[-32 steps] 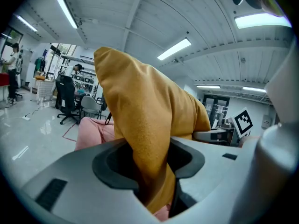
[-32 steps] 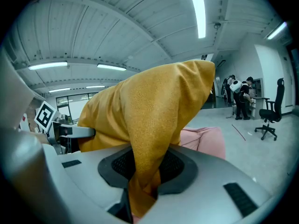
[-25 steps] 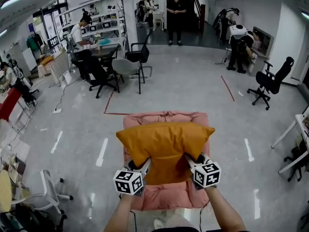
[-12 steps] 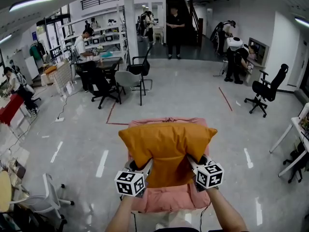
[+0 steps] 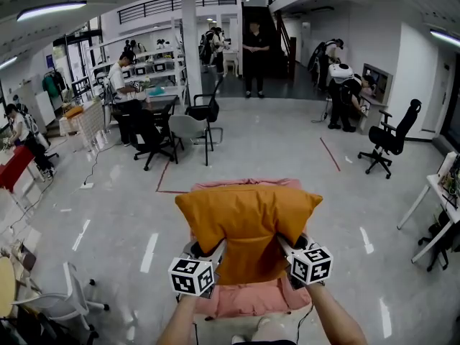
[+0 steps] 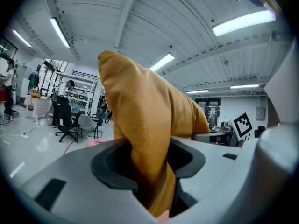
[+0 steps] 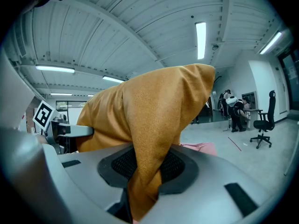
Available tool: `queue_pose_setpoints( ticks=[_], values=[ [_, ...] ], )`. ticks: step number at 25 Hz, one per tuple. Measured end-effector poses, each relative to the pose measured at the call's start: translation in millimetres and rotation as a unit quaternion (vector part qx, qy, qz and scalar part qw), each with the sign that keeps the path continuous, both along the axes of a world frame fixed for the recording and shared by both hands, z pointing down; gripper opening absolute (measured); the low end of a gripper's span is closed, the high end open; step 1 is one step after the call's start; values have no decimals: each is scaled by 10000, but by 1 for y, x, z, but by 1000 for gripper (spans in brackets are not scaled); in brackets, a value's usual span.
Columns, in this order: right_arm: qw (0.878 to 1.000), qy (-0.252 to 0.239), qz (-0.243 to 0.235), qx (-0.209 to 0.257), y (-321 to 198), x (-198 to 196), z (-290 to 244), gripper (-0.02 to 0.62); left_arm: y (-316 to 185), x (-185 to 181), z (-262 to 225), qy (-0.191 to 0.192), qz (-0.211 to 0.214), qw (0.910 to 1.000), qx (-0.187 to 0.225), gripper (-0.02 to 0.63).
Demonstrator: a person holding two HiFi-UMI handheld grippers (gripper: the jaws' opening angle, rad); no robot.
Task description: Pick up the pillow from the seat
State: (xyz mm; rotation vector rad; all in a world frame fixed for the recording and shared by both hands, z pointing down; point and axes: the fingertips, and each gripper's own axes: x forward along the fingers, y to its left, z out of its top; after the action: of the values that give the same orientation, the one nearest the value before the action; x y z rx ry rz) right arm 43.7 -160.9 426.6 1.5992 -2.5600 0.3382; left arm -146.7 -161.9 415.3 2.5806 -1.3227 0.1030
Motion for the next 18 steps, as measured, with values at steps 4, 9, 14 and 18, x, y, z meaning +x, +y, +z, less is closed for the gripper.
queue_pose_setpoints(
  ticks=[4, 9, 14, 18],
  values=[
    [10000, 21, 14, 40, 5, 3, -5, 124, 5, 3, -5, 23, 2, 10000, 37, 204],
    [9999, 28, -4, 111, 16, 7, -15, 126, 17, 7, -15, 30, -1, 10000, 88, 204],
    [9999, -30, -40, 149, 31, 19, -21, 127, 33, 20, -24, 3, -46, 9999, 152, 206],
    [9998, -70, -93, 139, 49, 28, -28, 127, 55, 28, -32, 13, -122, 9998, 152, 206]
  ],
)
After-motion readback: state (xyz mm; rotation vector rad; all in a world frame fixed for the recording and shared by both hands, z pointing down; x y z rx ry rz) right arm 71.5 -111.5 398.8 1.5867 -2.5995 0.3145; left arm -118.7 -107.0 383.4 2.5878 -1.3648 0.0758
